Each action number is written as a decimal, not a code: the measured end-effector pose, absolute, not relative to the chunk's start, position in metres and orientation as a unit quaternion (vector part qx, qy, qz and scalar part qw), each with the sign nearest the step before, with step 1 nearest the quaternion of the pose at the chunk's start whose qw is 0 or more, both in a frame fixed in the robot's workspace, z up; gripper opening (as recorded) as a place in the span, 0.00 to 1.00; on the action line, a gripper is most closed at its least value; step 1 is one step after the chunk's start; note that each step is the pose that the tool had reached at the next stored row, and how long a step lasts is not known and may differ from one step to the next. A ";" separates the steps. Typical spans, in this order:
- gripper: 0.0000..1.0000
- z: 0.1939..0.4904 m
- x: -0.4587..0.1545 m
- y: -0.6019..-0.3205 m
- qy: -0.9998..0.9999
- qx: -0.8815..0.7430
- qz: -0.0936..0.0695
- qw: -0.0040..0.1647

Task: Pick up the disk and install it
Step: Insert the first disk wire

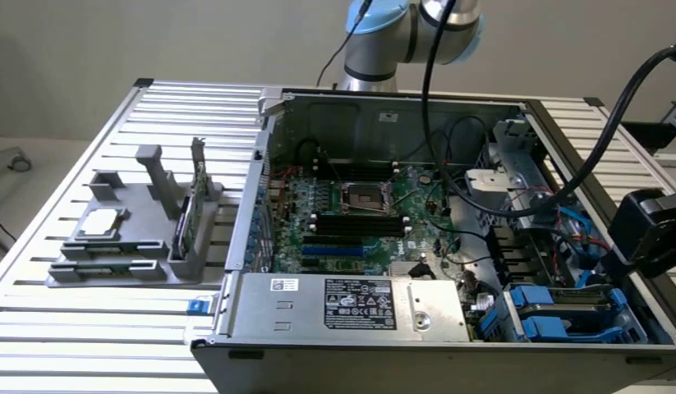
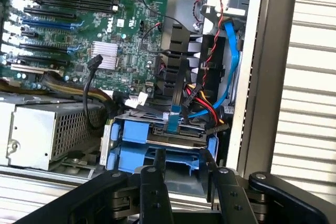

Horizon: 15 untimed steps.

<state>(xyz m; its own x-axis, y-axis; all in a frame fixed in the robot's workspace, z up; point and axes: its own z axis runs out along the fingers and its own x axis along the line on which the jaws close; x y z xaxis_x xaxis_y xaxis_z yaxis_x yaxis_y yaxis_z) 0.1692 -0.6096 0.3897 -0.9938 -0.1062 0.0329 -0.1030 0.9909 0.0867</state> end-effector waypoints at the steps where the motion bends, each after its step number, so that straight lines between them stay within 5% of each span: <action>1: 0.39 0.390 0.169 -0.610 -0.998 0.047 -0.043 0.020; 15: 0.39 0.390 0.169 -0.610 -0.998 -0.044 -0.045 0.030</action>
<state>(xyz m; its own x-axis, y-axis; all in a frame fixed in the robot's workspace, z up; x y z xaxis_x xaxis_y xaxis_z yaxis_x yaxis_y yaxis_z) 0.1692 -0.6096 0.3897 -0.9943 0.0852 0.0639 0.0906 0.9920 0.0877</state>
